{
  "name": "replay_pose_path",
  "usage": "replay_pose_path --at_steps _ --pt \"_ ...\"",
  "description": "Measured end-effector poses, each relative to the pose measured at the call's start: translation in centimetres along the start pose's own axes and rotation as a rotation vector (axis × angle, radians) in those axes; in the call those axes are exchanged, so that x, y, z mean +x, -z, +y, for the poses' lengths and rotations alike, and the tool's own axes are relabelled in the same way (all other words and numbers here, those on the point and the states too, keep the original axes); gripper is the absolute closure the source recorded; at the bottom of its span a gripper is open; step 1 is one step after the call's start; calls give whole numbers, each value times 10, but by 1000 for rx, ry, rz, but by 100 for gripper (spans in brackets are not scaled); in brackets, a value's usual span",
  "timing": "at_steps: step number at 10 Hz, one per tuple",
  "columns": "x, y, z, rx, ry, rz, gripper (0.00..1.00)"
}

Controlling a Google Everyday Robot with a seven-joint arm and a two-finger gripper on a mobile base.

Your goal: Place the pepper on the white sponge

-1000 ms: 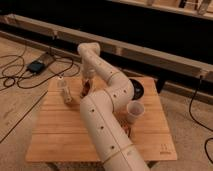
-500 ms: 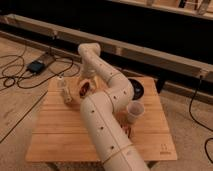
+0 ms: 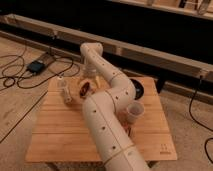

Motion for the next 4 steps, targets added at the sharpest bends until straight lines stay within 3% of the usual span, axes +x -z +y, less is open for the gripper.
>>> replay_pose_path --at_steps 4 --pt "1 -1 3 1 3 0 20"
